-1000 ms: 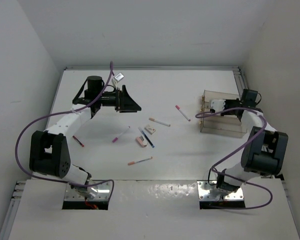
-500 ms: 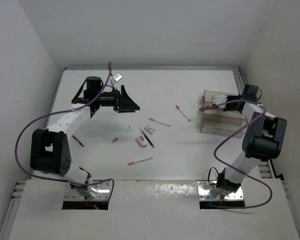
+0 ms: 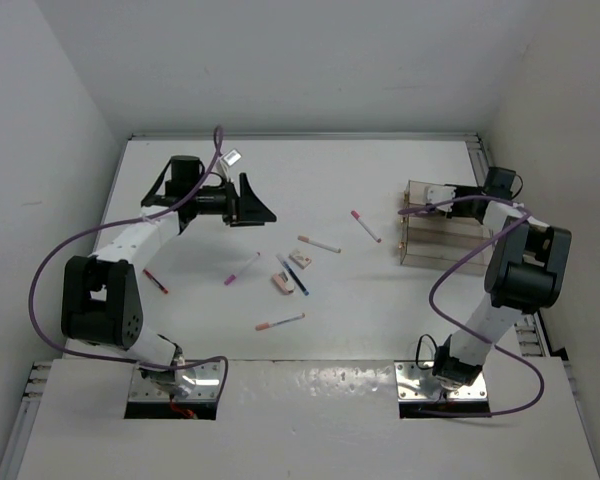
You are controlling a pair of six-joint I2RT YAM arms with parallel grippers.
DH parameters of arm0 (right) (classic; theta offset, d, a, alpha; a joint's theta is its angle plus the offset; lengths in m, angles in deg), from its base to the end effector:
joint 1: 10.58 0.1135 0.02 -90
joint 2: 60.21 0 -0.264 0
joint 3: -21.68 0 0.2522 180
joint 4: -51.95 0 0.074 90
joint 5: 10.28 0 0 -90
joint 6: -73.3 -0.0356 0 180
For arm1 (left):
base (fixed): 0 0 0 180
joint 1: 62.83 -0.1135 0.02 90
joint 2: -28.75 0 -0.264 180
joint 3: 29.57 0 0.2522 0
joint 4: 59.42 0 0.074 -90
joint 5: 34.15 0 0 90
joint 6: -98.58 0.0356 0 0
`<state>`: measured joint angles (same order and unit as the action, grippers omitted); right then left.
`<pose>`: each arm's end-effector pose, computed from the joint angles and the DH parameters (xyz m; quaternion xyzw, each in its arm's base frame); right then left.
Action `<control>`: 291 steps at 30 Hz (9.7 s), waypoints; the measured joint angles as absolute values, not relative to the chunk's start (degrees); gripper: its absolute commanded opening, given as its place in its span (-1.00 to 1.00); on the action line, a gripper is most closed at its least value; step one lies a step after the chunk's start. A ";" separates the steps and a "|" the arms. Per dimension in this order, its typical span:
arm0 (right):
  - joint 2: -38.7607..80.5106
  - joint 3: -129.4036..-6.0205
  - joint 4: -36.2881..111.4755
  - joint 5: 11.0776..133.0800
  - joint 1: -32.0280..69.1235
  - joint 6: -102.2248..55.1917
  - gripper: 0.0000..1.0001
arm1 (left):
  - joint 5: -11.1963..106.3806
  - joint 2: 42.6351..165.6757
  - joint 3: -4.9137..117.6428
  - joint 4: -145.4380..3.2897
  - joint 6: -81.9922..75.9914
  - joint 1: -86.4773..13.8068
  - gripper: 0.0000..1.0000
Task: Sort the stationery into containers
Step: Place the stationery into the container, then grab a piece of stationery with the left arm, then pass the stationery from the left arm to the right, then place the stationery into the container, then grab a piece of stationery with the right arm, then place the stationery into the container
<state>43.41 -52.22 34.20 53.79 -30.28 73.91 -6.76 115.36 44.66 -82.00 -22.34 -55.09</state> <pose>0.3563 -0.1110 0.1669 -0.5931 0.6926 -0.1706 0.3735 0.3176 -0.0751 0.2712 0.0830 0.7905 -0.5655 0.2200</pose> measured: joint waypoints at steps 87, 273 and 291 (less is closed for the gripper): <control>5.97 -54.69 -13.19 20.96 -18.50 6.50 0.06 | 27.06 119.93 69.95 -125.03 86.31 -30.02 -0.82; 59.97 -79.01 -9.47 67.25 4.80 16.99 -1.00 | 12.94 111.93 49.89 -89.67 21.68 -50.37 0.65; 32.96 -68.72 -14.58 59.97 -17.54 46.61 -1.00 | 13.27 110.75 49.86 -89.82 23.15 -48.55 0.67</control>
<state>32.96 -68.72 -14.58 59.97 -17.54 46.61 13.27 110.75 49.86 -89.82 23.15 -48.55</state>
